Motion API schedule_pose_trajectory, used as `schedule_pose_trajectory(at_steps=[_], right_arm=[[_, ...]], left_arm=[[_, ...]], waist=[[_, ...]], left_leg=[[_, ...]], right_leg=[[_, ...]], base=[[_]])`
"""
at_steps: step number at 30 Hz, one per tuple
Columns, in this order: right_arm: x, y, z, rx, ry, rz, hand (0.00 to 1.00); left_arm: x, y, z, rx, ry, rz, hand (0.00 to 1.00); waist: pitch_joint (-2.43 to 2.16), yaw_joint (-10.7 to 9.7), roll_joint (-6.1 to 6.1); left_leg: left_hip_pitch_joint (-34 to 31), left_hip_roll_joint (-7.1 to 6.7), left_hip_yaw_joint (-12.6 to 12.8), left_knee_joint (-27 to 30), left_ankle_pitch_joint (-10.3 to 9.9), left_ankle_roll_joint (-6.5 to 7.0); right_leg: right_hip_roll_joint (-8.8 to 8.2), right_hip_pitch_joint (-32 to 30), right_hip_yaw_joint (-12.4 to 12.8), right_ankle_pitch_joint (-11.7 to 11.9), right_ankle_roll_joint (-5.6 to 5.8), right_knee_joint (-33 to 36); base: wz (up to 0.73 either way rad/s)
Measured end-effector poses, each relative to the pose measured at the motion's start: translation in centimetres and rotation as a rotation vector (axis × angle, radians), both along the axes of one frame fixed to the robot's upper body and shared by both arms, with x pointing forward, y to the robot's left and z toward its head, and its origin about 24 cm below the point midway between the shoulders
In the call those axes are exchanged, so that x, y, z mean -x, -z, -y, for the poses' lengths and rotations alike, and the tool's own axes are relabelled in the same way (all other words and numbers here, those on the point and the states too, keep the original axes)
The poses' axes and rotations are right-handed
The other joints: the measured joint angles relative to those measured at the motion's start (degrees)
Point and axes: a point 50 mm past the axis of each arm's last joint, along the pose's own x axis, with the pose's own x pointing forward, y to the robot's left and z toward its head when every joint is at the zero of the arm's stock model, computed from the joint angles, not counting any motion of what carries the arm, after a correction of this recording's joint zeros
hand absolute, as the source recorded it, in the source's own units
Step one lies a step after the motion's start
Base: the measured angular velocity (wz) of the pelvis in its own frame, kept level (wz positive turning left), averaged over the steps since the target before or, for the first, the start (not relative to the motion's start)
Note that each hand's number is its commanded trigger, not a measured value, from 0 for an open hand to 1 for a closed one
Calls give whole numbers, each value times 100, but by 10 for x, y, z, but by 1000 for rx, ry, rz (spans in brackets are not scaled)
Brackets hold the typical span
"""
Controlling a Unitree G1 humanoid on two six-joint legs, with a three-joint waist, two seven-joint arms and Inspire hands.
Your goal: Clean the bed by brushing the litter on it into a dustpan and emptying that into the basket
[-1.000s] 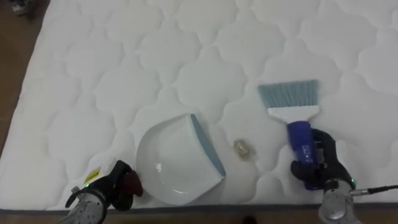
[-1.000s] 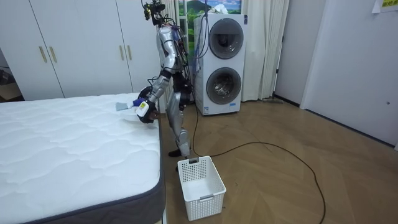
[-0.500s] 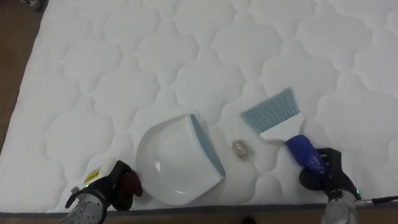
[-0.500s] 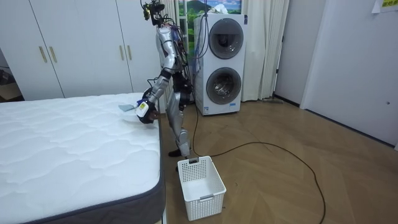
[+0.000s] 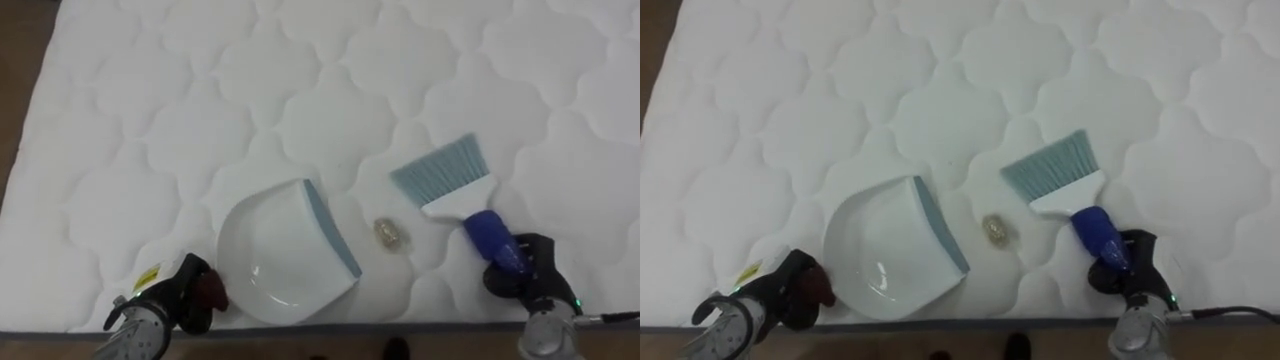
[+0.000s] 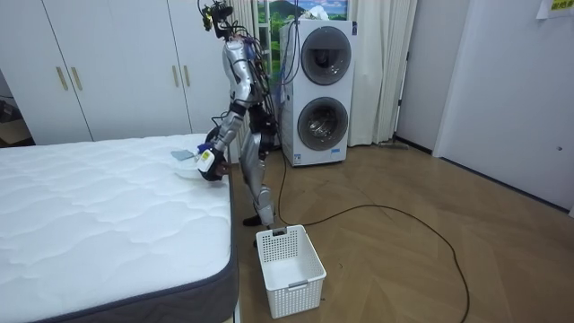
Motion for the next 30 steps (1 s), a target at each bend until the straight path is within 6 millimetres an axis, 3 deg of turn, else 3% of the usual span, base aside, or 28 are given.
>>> schedule_pose_trajectory(at_steps=[6, 9, 13, 16, 19, 30], right_arm=[[-9, -14, 25, 114, -67, -38, 100], [-16, -32, 51, 262, -132, -89, 100], [-29, -75, 97, 558, -251, -179, 100], [-37, -97, 112, 715, -305, -244, 100], [-46, -105, 110, 830, -395, -296, 100], [-73, -132, 96, 1207, -663, -416, 100]], left_arm=[[-8, -9, -6, -54, 27, 22, 100], [-12, -20, -19, -110, 50, 46, 100], [-14, -31, -33, -186, 86, 50, 100], [-14, -35, -44, -218, 82, 27, 100], [-17, -37, -47, -225, 80, 1, 100], [-36, -55, -52, -228, 115, -36, 100]], waist=[[3, 41, -151], [-4, 115, -355], [-2, 221, -593], [-2, 246, -759], [-3, 271, -885], [1, 357, -1027]], left_leg=[[-114, -66, 6, 25, 16, 27], [-194, -40, -7, 104, 16, 28], [-266, -16, 15, 109, 16, 29], [-262, 18, 20, 133, 16, 28], [-302, 61, 49, 203, 14, 24], [-442, 116, 40, 384, -33, 17]], right_leg=[[-85, -157, 1, -37, 25, 118], [-60, -217, 17, -17, 5, 125], [-47, -315, 21, 13, -21, 189], [-8, -313, 35, 25, -42, 186], [23, -325, 41, 39, -69, 171], [45, -406, 0, 85, -117, 182]], base=[[3], [-1], [-4], [-7], [-3], [-1]])
